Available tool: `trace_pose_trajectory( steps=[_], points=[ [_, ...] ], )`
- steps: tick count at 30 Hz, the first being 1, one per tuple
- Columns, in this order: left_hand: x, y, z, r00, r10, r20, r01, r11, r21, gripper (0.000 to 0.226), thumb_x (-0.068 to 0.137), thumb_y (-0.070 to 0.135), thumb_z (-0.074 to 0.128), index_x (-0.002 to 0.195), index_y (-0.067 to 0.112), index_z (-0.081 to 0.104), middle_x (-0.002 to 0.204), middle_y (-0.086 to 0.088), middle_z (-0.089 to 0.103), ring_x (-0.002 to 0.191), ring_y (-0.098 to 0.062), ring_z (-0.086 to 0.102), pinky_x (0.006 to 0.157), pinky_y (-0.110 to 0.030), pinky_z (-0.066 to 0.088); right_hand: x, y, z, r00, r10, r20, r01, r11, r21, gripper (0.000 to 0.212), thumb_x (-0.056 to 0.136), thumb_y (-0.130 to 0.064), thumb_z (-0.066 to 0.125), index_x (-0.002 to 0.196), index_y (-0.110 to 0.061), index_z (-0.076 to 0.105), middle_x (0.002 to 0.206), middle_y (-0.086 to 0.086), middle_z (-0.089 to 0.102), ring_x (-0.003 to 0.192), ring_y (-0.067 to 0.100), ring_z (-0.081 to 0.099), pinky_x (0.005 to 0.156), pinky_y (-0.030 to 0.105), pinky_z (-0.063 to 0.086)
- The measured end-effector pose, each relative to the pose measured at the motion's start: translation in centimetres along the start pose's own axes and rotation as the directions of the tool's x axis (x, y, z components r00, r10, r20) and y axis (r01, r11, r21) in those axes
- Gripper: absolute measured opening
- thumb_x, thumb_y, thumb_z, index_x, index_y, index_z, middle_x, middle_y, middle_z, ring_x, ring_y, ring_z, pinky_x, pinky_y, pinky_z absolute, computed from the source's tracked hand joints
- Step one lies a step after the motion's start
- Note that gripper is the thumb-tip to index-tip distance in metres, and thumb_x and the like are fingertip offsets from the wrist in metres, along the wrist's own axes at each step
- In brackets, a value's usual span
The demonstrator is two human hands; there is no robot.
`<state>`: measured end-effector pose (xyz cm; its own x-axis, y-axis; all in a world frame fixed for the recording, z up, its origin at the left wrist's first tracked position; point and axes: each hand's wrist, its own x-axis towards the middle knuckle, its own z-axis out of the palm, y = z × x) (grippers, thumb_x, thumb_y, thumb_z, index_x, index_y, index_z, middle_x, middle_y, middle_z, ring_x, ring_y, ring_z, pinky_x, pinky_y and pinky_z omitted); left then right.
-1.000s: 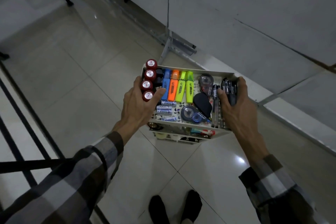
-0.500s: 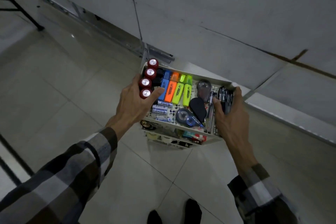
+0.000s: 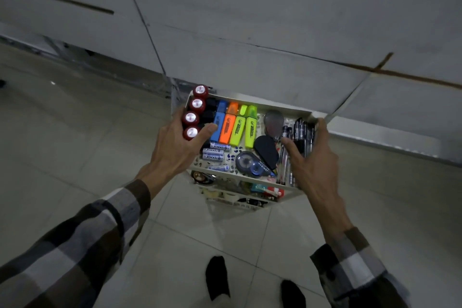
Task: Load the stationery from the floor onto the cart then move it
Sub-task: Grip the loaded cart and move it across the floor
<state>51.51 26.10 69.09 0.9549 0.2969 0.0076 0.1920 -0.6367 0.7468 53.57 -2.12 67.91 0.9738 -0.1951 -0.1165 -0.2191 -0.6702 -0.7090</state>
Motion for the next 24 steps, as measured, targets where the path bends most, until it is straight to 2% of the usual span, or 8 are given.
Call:
trace_pose_trajectory(
  steps=[2, 6, 9, 11, 15, 19, 24],
  points=[
    [0.8, -0.8, -0.3, 1.0, 0.005, -0.001, -0.005, 1.0, -0.011, 0.062, 0.089, 0.054, 0.065, 0.137, 0.018, 0.053, 0.103, 0.013, 0.063, 0.074, 0.014, 0.057, 0.057, -0.001, 0.042, 0.1, -0.8, 0.8, 1.0, 0.015, -0.015, -0.015, 1.0, 0.005, 0.092, 0.087, -0.062, 0.067, 0.159, -0.03, 0.021, 0.105, 0.022, 0.073, 0.074, 0.029, 0.069, 0.058, 0.029, 0.045],
    [2.4, -1.8, -0.7, 0.999, 0.032, 0.022, -0.031, 0.999, -0.035, 0.075, 0.081, 0.065, 0.056, 0.138, 0.016, 0.052, 0.104, 0.011, 0.063, 0.073, 0.012, 0.056, 0.056, -0.002, 0.041, 1.0, -1.5, 2.1, 0.999, 0.011, -0.038, -0.011, 1.0, -0.01, 0.093, 0.083, -0.067, 0.068, 0.157, -0.034, 0.023, 0.098, 0.013, 0.074, 0.061, 0.017, 0.062, 0.05, 0.019, 0.038],
    [3.6, -2.2, -0.7, 0.998, 0.055, 0.032, -0.053, 0.997, -0.059, 0.08, 0.079, 0.076, 0.054, 0.135, 0.018, 0.054, 0.107, 0.007, 0.066, 0.076, 0.01, 0.059, 0.062, -0.006, 0.04, 2.1, -1.5, 2.6, 0.998, -0.012, -0.057, 0.012, 1.0, -0.016, 0.093, 0.08, -0.072, 0.068, 0.154, -0.037, 0.024, 0.107, 0.006, 0.074, 0.07, 0.021, 0.062, 0.064, 0.026, 0.05],
    [4.5, -2.3, -0.6, 0.998, 0.06, 0.032, -0.058, 0.997, -0.059, 0.081, 0.077, 0.079, 0.054, 0.131, 0.018, 0.056, 0.107, 0.004, 0.069, 0.077, 0.007, 0.061, 0.06, -0.007, 0.042, 2.9, -1.5, 2.7, 0.998, -0.02, -0.066, 0.018, 0.999, -0.028, 0.093, 0.079, -0.071, 0.069, 0.154, -0.038, 0.024, 0.111, 0.005, 0.073, 0.076, 0.022, 0.063, 0.073, 0.031, 0.052],
    [5.6, -2.2, -0.2, 0.997, 0.071, 0.029, -0.069, 0.996, -0.065, 0.08, 0.076, 0.076, 0.056, 0.131, 0.018, 0.058, 0.104, 0.006, 0.069, 0.073, 0.008, 0.063, 0.053, -0.003, 0.043, 3.9, -1.5, 2.7, 0.996, -0.03, -0.08, 0.029, 0.999, -0.017, 0.093, 0.077, -0.068, 0.074, 0.152, -0.04, 0.027, 0.116, 0.004, 0.072, 0.081, 0.023, 0.067, 0.077, 0.035, 0.054],
    [6.1, -2.1, 0.3, 0.996, 0.086, 0.031, -0.083, 0.993, -0.085, 0.081, 0.076, 0.074, 0.056, 0.135, 0.018, 0.055, 0.103, 0.009, 0.066, 0.073, 0.009, 0.061, 0.06, -0.006, 0.044, 4.1, -1.3, 2.7, 0.995, -0.036, -0.096, 0.034, 0.999, -0.024, 0.093, 0.077, -0.065, 0.077, 0.152, -0.039, 0.028, 0.118, 0.004, 0.072, 0.084, 0.022, 0.065, 0.079, 0.036, 0.055],
    [7.3, -1.7, 0.9, 0.996, 0.091, 0.015, -0.089, 0.992, -0.087, 0.076, 0.078, 0.072, 0.058, 0.132, 0.019, 0.056, 0.094, 0.017, 0.061, 0.071, 0.011, 0.061, 0.053, -0.003, 0.044, 5.5, -1.3, 2.5, 0.993, -0.061, -0.098, 0.059, 0.998, -0.022, 0.09, 0.078, -0.06, 0.079, 0.15, -0.036, 0.03, 0.121, 0.002, 0.071, 0.079, 0.016, 0.057, 0.075, 0.029, 0.047]
  ],
)
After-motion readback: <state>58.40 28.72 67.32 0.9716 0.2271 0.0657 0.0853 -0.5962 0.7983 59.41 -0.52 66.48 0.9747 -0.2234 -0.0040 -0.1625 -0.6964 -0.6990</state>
